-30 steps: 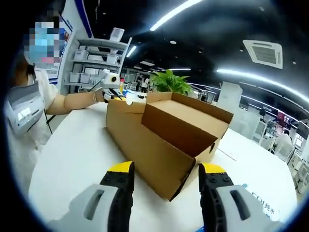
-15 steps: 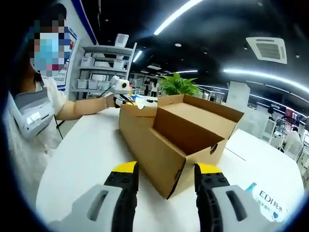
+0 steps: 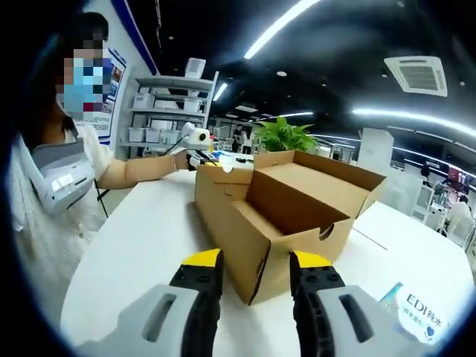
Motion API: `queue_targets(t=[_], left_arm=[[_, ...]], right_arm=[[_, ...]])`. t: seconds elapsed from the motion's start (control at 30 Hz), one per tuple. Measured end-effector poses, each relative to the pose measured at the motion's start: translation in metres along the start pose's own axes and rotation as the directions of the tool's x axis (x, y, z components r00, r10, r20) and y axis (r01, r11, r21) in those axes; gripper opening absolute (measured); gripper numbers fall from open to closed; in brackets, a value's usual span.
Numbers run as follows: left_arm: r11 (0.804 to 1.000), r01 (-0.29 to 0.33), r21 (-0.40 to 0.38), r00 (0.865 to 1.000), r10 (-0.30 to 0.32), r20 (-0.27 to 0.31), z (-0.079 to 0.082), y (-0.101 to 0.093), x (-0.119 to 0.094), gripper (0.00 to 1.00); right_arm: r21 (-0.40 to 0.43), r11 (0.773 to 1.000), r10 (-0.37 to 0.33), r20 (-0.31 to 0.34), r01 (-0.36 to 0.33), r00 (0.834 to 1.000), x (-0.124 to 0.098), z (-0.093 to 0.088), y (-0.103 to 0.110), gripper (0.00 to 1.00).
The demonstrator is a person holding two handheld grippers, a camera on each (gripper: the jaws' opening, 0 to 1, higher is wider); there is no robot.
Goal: Operate the shoe box by opening the lid, removing the specified soft item, and placing it in the target area until the item is outside and the box remains undamaged.
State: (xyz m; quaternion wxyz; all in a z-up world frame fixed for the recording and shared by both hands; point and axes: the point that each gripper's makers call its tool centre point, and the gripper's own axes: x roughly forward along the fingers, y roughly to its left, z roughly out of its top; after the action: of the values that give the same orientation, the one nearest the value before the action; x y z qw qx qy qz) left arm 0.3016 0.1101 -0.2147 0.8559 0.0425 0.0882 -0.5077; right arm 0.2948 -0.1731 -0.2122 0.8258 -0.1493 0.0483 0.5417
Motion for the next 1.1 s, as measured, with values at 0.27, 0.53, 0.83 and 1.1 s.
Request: queue_targets(t=[0.27,0.53,0.83,1.1], left_arm=[[1.000,-0.001,0.021,1.000,0.001,-0.018,0.000,0.000,-0.004,0.00],[0.999,0.025,0.023,0.999,-0.025,-0.034,-0.002,-0.006,-0.007,0.00],[0.999,0.045,0.023,0.998,-0.044,-0.048,-0.004,-0.011,-0.010,0.00],[0.999,0.047,0.026,0.998,-0.045,-0.048,-0.003,-0.010,-0.012,0.00]], right_arm=[[-0.001,1.000,0.031,0.012,-0.031,0.999,-0.001,0.002,0.003,0.34],[0.022,0.999,0.046,0.026,-0.047,0.999,-0.003,0.002,0.006,0.24],[0.042,0.997,0.067,0.039,-0.069,0.997,-0.005,0.003,0.008,0.18],[0.061,0.993,0.100,0.054,-0.103,0.994,-0.006,0.005,0.014,0.21]])
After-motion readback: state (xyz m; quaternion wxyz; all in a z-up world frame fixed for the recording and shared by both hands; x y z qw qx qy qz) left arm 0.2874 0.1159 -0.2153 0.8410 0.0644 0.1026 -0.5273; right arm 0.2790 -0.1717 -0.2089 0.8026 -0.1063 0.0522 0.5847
